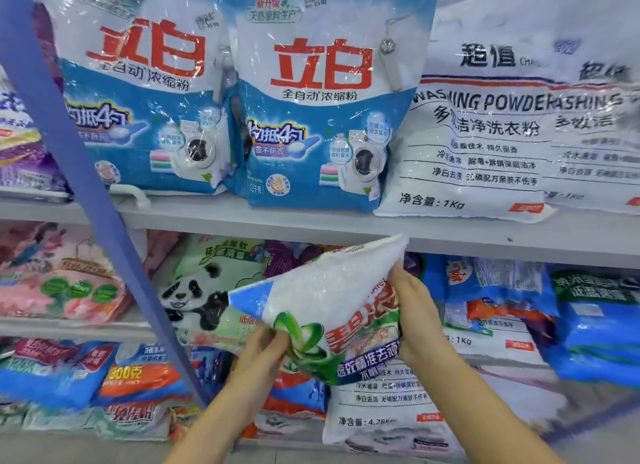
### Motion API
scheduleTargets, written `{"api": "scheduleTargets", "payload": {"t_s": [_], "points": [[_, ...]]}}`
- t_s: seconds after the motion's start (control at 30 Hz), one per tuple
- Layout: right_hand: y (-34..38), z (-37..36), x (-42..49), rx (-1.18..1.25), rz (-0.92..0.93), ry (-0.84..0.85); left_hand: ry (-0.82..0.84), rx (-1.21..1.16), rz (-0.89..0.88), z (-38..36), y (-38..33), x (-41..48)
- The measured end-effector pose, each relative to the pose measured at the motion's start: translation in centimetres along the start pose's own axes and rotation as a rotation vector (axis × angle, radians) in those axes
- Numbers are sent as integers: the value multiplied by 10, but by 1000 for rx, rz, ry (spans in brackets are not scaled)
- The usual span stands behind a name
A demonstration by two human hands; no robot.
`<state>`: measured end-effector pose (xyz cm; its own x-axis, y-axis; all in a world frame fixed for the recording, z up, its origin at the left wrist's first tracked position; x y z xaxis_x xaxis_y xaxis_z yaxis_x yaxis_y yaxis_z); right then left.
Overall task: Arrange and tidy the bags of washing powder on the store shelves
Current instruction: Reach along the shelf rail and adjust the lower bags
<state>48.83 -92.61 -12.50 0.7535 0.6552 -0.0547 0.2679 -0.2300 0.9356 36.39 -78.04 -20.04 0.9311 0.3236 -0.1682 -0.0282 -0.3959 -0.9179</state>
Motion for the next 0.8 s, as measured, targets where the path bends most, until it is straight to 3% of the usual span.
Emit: {"api": "scheduleTargets", "payload": {"t_s": [0.1, 0.23, 0.4, 0.53, 0.67, 0.8], "points": [[4, 2, -6, 61, -45, 17, -47, -117, -100, -21, -15, 3], [23, 7, -13, -29, 25, 84, -103, 160, -204, -26, -51, 3], [47, 7, -19, -303, 170, -71, -47, 557, -413, -28, -99, -3], [77, -3, -25, -448, 277, -44, -126, 739, -601, -32, -133, -6], [97, -10, -14, -519, 384, -55, -160, 697, -566, -33, -144, 6], [92, 3, 0, -308, 276, -7, -171, 512, -482, -40, -153, 8]]}}
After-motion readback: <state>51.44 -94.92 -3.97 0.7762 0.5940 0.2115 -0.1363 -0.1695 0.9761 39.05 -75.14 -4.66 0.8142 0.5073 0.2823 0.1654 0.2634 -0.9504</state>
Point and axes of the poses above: each hand's wrist, its own x-axis towards the middle knuckle, its own z-axis out of the back of the hand, y = z × x, the point moved 2 cm from there along x, towards the middle knuckle, and after that the axes turned 12 degrees about y, right-handed, at the moved point
